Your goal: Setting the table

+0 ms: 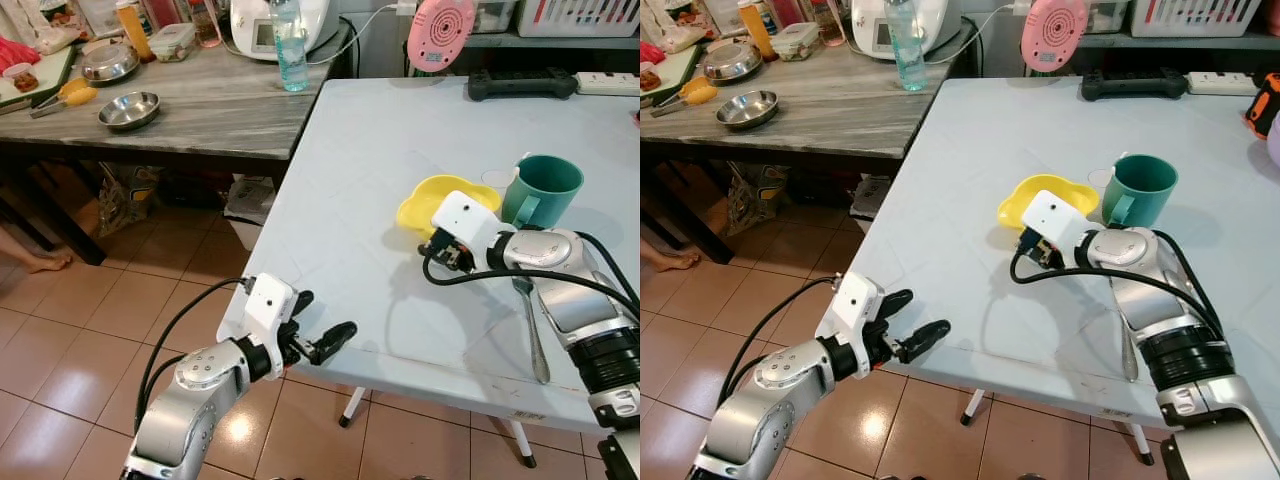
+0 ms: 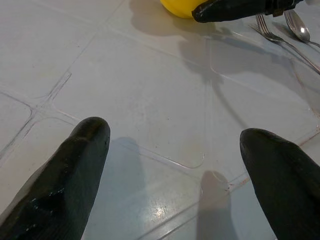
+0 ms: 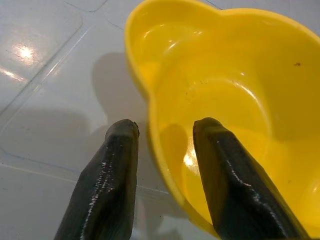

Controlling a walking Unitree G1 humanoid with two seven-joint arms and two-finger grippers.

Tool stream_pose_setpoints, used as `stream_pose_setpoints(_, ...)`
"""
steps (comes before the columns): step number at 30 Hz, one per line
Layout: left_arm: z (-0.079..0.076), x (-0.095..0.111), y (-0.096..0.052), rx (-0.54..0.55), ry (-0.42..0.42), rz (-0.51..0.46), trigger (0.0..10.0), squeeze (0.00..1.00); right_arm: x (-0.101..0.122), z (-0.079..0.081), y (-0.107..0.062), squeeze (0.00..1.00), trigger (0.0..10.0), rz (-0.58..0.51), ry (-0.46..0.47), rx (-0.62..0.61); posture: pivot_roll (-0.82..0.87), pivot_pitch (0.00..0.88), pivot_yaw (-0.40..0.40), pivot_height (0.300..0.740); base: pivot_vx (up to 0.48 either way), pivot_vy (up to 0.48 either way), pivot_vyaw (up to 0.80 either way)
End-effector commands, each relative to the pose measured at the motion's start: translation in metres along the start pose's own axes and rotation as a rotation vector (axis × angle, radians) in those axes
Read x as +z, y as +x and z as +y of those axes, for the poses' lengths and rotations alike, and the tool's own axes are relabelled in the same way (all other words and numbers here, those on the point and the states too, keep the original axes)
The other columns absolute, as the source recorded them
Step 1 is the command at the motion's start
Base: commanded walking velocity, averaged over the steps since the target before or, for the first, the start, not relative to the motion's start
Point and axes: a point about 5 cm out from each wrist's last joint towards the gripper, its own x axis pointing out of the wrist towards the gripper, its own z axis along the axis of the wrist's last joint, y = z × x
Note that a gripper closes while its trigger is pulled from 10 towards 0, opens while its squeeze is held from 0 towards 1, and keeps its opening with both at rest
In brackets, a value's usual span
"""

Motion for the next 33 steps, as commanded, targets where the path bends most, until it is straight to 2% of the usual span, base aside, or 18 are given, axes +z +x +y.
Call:
stream_pose_setpoints(1,0.002,-0.002,-0.002,0.011,0.006,0.019,10.0,0.00,0.000,0.005,0.003,0.00,0.0,-0.005,-0.017,0.019,-0.17,0.112,0.143,0.740,0.000,0.000,0.00)
stream_pose_setpoints(10,0.003,-0.002,-0.002,0.018,0.007,0.021,10.0,0.00,0.001,0.007,0.004,0.00,0.0,-0.020,-0.036,0.029,-0.17,0.114,0.142,0.740,0.000,0.000,0.00)
stream_pose_setpoints(19,0.004,-0.002,-0.001,0.023,0.009,0.024,10.0,0.00,0.008,0.002,0.004,0.00,0.0,-0.048,-0.045,-0.002,-0.17,0.111,0.147,0.740,0.000,0.000,0.00)
stream_pose_setpoints(32,0.008,0.000,0.001,0.045,0.028,0.015,10.0,0.00,0.033,0.001,-0.002,0.00,0.0,-0.184,-0.069,-0.081,-0.17,0.088,0.148,0.740,0.000,0.000,0.00)
stream_pose_setpoints(33,0.011,0.001,0.002,0.077,0.045,0.005,10.0,0.00,0.038,0.001,-0.004,0.00,0.0,-0.221,-0.057,-0.102,-0.17,0.081,0.149,0.740,0.000,0.000,0.00)
